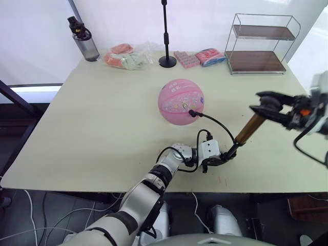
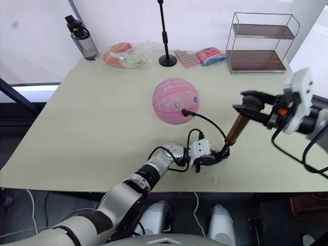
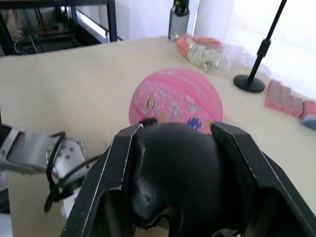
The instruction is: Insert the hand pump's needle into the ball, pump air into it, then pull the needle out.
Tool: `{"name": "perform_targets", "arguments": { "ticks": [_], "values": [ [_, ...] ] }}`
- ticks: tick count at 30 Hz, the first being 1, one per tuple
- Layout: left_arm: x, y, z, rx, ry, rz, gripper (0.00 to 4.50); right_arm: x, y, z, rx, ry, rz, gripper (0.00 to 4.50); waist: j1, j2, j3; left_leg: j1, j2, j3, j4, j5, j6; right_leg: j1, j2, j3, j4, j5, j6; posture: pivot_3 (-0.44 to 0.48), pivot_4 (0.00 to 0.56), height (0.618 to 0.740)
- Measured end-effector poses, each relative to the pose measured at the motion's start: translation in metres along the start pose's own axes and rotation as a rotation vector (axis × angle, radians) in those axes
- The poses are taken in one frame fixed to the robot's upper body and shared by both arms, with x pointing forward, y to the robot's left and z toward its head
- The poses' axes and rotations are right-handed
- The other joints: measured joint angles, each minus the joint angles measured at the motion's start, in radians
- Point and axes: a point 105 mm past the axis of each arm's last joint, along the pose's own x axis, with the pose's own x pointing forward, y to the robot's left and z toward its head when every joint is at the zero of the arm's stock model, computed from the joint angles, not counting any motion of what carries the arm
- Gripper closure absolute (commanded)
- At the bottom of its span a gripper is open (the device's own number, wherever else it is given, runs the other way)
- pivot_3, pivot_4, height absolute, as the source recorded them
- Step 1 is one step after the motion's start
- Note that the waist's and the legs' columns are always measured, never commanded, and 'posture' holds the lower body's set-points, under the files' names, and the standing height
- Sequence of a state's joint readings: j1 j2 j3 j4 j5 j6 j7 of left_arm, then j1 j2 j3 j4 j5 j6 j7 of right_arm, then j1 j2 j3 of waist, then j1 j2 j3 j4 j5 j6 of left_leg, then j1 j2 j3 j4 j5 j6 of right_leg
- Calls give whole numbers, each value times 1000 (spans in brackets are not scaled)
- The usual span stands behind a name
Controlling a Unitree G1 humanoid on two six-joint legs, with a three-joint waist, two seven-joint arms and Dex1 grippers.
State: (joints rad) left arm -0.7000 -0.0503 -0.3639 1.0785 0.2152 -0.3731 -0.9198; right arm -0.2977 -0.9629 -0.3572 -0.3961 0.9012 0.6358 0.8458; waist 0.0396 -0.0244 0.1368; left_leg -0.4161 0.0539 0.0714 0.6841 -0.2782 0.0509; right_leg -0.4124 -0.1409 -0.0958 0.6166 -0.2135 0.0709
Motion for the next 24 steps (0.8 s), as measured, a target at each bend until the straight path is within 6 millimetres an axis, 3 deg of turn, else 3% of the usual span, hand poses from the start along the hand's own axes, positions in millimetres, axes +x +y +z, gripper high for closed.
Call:
{"name": "perform_targets", "arguments": {
  "ticks": [3, 11, 15, 24],
  "values": [
    [0, 0, 0, 1, 0, -3, 3467, -2, -1, 18, -18, -29, 6, 2714, 1, -1, 0, 0, 0, 0, 0, 0, 0, 0, 0, -1, 0, 1, -2, 0, 150, 731],
    [0, -1, 1, 4, -3, -11, 3467, -1, 1, 19, -5, -10, -6, 2714, 1, -2, 1, -1, 0, 0, 0, 0, 0, 1, 1, -1, -3, 2, -3, 0, 150, 731],
    [-1, -3, -3, -5, 3, -11, 3467, -3, 6, -3, -21, 7, -29, 2714, -1, -9, -7, 2, 0, -2, -2, 0, 0, 6, 2, -4, -8, 2, -3, 0, 150, 731],
    [-3, -2, -9, -20, 23, 8, 3467, 17, 20, -70, 28, 19, -44, 2714, -15, -11, -18, 4, 2, -1, -2, -1, 0, 7, 2, -2, -9, 1, 3, 0, 150, 731]
  ]
}}
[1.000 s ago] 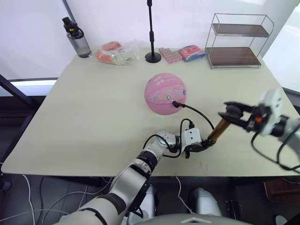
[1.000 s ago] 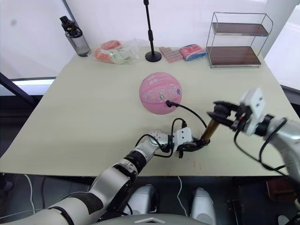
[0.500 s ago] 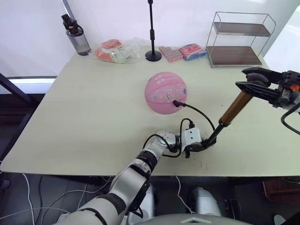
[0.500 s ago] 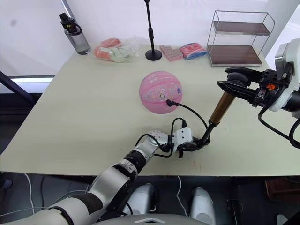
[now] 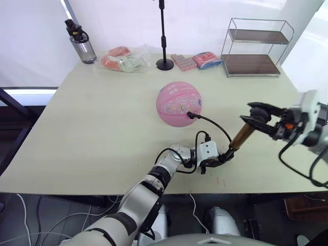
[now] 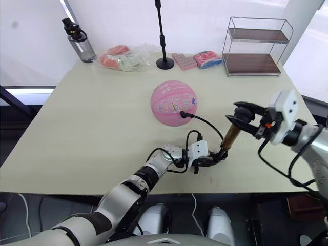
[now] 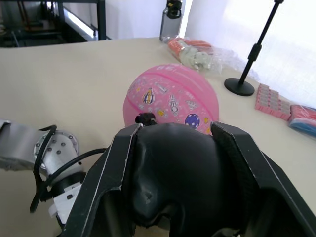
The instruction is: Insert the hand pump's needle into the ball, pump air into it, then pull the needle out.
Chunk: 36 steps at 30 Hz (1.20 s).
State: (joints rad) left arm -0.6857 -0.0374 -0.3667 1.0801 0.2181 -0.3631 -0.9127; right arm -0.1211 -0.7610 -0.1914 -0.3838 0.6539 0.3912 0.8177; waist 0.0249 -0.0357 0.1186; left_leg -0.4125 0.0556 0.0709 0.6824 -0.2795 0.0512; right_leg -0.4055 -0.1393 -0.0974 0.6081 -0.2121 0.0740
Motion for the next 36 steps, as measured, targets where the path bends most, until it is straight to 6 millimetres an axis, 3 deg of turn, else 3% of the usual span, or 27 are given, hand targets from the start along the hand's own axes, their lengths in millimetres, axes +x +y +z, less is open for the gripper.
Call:
{"name": "perform_targets", "arguments": {
  "ticks": [7, 13, 22, 23, 32, 36],
  "values": [
    [-1, 1, -3, -12, 11, 6, 3467, 10, 11, -53, 44, 28, -47, 2714, -10, 0, -8, 2, 0, 0, 0, 0, 0, 1, 0, 1, 0, 0, 0, 0, 150, 731],
    [-2, 1, -5, -18, 17, 12, 3467, 11, 14, -53, -5, -5, -42, 2714, -11, 2, -10, 5, 1, 2, 0, 0, 0, 3, -1, 1, 0, 0, 0, 0, 150, 731],
    [1, 0, 4, 6, -13, -5, 3467, 2, 1, -14, 9, 42, 27, 2714, 0, 16, 1, -3, -2, 2, 0, 0, 0, -4, -1, 0, 0, 3, -5, 0, 150, 731],
    [1, 0, 5, 7, -14, -5, 3467, -1, -4, 5, -1, 18, 36, 2714, 1, 15, 4, -3, -3, 2, 0, 0, 0, -4, -1, 0, 0, 4, -5, 0, 150, 731],
    [2, 1, 7, 12, -17, -6, 3467, -20, -21, 89, -64, -32, 65, 2714, 5, 15, 10, -3, -2, 2, 1, 0, 0, -4, -1, 0, 0, 4, -5, 0, 150, 731],
    [2, 1, 8, 18, -22, -6, 3467, -20, -22, 91, -36, -12, 62, 2714, 7, 13, 13, -4, -2, 2, 1, 0, 0, -4, -1, 0, 1, 4, -5, 0, 150, 731]
  ]
}}
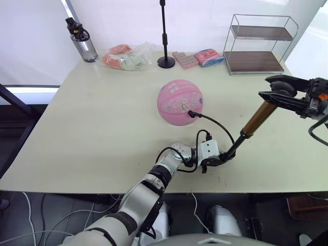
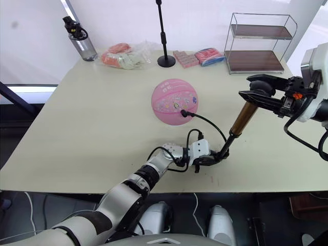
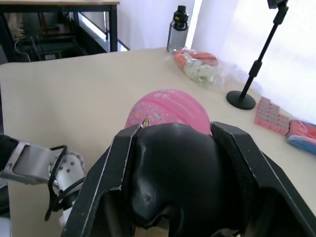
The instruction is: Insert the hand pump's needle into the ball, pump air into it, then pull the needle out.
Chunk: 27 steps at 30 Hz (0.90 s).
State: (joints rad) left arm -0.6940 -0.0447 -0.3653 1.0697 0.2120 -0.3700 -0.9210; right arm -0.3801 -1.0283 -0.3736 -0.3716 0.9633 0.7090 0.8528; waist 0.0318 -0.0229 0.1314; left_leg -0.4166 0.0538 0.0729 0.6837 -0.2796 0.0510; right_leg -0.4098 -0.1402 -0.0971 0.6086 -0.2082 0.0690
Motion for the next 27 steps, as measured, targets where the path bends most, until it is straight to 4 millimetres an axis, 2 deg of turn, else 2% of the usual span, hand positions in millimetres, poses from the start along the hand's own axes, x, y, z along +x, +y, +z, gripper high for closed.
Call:
{"name": "perform_targets", "arguments": {
  "ticks": [4, 7, 9, 14, 15, 22, 24, 27],
  "values": [
    [0, 0, 0, 2, -1, -1, 3467, 0, 1, -2, 5, -6, -8, 2714, 3, 0, 0, 0, 0, 0, 0, 0, 0, 0, 1, 0, 0, 0, 0, 0, 150, 731],
    [-1, -1, -2, -1, 4, 0, 3467, 1, 6, -13, -12, -28, -23, 2714, 5, -4, -2, 1, 0, 0, 0, 0, 0, 1, 2, 0, 0, 0, 0, 0, 150, 731],
    [-2, -1, -4, -7, 10, 7, 3467, 4, 9, -33, 1, -29, -42, 2714, 4, -8, -6, 2, 1, 0, 0, 0, 0, 1, 2, 0, 1, -1, 2, 0, 150, 731],
    [-5, 1, -9, -16, 25, 18, 3467, 14, 12, -70, 36, -58, -111, 2714, -13, -8, -12, 5, 2, -1, 0, 0, 0, 4, 2, -1, 1, -2, 3, 0, 150, 731],
    [-5, 1, -10, -21, 28, 19, 3467, 16, 13, -82, 52, -56, -123, 2714, -15, -9, -13, 6, 2, -1, 0, 0, 0, 5, 2, -1, 1, -2, 3, 0, 150, 731],
    [-6, 1, -13, -32, 37, 27, 3467, 28, 24, -125, 83, -29, -135, 2714, -18, -13, -19, 10, 4, -1, 0, 0, 0, 8, 2, -1, 1, -2, 3, 0, 150, 731],
    [-6, 1, -14, -39, 40, 34, 3467, 33, 28, -149, 107, -12, -143, 2714, -19, -13, -19, 14, 4, 0, 0, 0, -1, 12, 1, 0, 1, -2, 3, 0, 150, 731],
    [-6, 1, -15, -40, 42, 36, 3467, 34, 29, -149, 87, -20, -137, 2714, -20, -12, -19, 17, 5, 0, -1, -3, -5, 14, 1, 0, 1, -2, 3, 0, 150, 731]
  ]
}}
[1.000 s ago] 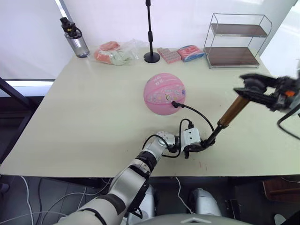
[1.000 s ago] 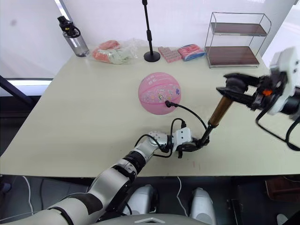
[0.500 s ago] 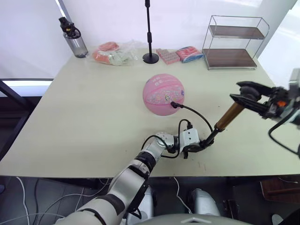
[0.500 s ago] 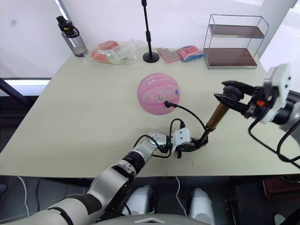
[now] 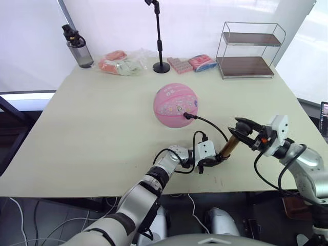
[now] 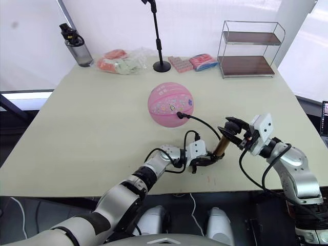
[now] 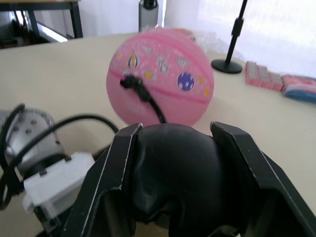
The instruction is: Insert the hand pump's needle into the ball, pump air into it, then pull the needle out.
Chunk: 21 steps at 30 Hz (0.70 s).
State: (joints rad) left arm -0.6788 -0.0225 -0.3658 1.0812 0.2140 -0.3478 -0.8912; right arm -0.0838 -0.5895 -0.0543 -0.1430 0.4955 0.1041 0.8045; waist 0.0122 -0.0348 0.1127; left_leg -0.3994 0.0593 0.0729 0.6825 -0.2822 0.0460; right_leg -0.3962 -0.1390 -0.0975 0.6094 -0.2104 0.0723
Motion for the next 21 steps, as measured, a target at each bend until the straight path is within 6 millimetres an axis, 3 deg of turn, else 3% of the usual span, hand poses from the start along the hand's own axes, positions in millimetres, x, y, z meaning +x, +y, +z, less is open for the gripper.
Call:
{"name": "perform_targets", "arguments": {
  "ticks": [2, 10, 13, 14, 17, 21],
  "values": [
    [0, 0, 0, 0, 0, 0, 3467, 0, 0, 0, -2, -1, 4, 2714, 0, 0, 0, 0, 1, 0, 0, 0, 0, 0, 0, 0, 0, 0, 0, 0, 150, 731],
    [2, -1, 9, 20, -32, -15, 3467, -7, -6, 33, -21, 92, 85, 2714, 6, 15, 14, -6, -2, 0, 0, 2, 4, -5, -1, -1, 0, 1, -2, 0, 150, 731],
    [2, -1, 12, 24, -44, -16, 3467, -13, -16, 71, -33, 72, 99, 2714, 8, 16, 15, -16, -5, 0, 1, 3, 5, -13, -1, -1, 0, 4, -5, 0, 150, 731],
    [2, -1, 12, 24, -44, -16, 3467, -13, -16, 72, -34, 72, 99, 2714, 8, 15, 15, -16, -5, 0, 1, 3, 5, -13, -1, -1, 0, 4, -5, 0, 150, 731],
    [2, 0, 12, 25, -46, -15, 3467, -18, -23, 107, -58, 57, 110, 2714, 8, 15, 19, -16, -5, 0, 2, 3, 5, -13, -1, -1, 0, 4, -4, 0, 150, 731],
    [2, 0, 12, 24, -47, -15, 3467, -24, -26, 140, -94, 23, 115, 2714, 8, 14, 20, -16, -5, 0, 2, 3, 5, -13, -1, -1, -1, 2, -1, 0, 150, 731]
  ]
}}
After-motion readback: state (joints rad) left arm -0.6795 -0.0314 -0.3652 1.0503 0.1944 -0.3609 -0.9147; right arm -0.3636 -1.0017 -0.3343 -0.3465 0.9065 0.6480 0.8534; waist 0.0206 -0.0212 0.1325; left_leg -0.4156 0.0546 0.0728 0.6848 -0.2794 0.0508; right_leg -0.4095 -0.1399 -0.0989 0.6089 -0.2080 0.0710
